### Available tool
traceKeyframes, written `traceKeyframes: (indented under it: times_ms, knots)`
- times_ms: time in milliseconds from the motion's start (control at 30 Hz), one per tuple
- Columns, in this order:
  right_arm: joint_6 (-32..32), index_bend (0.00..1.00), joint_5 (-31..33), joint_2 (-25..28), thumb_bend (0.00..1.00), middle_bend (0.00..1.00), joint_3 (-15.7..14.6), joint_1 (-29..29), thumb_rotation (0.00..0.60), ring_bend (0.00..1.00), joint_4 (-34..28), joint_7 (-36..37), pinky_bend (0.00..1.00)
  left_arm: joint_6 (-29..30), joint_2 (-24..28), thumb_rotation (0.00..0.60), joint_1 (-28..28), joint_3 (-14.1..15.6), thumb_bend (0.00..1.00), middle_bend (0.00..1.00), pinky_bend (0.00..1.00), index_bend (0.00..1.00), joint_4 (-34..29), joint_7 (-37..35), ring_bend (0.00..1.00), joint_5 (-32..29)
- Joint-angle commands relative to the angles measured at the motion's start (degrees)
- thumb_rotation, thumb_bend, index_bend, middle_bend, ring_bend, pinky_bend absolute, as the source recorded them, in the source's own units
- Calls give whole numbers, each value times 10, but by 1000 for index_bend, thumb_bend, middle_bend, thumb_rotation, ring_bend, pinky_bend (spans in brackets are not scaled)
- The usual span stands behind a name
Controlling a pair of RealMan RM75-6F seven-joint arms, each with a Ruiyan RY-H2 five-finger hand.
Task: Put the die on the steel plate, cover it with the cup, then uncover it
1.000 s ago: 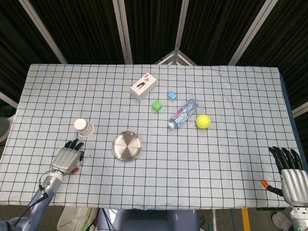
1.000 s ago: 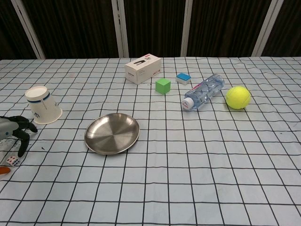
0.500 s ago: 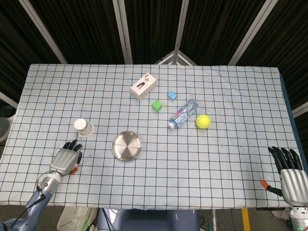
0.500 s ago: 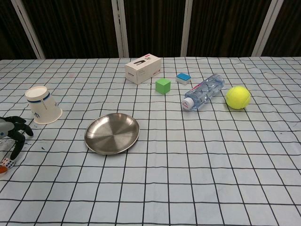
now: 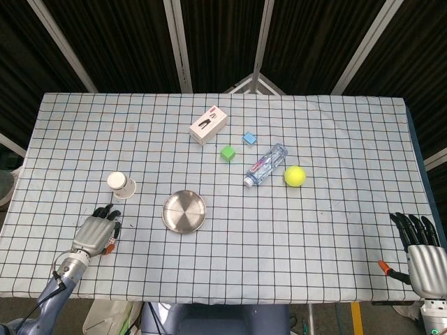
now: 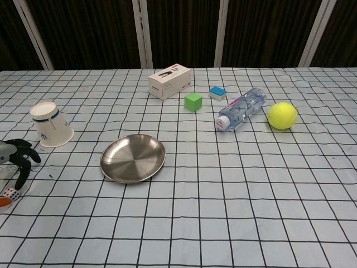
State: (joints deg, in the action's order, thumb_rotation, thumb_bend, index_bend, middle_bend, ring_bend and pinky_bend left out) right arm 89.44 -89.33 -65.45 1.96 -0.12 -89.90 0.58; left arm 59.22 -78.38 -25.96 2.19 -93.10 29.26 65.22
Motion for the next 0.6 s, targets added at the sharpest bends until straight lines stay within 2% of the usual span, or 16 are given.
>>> traceKeyframes:
  times_ms: [33,333,467,600]
  knots:
    - [0,120,-1,1,132,137,0,0,600,96,-1,0,30,0,12,600,0,-4,475,163,111,544,-14,-21,0,17]
    - [5,120,-4,3,131,137,0,-2,600,95,-5,1,31,10,24,600,-10,-14,498,175,111,551,-59,-43,0,62]
    - [9,120,-3,6,132,137,1,-3,600,95,-7,5,30,10,3,600,-34,-39,498,177,112,553,-68,-23,0,77]
    - [11,120,-4,8,131,137,1,-4,600,95,-8,10,31,-8,-34,600,-68,-73,497,180,114,553,-58,12,0,54]
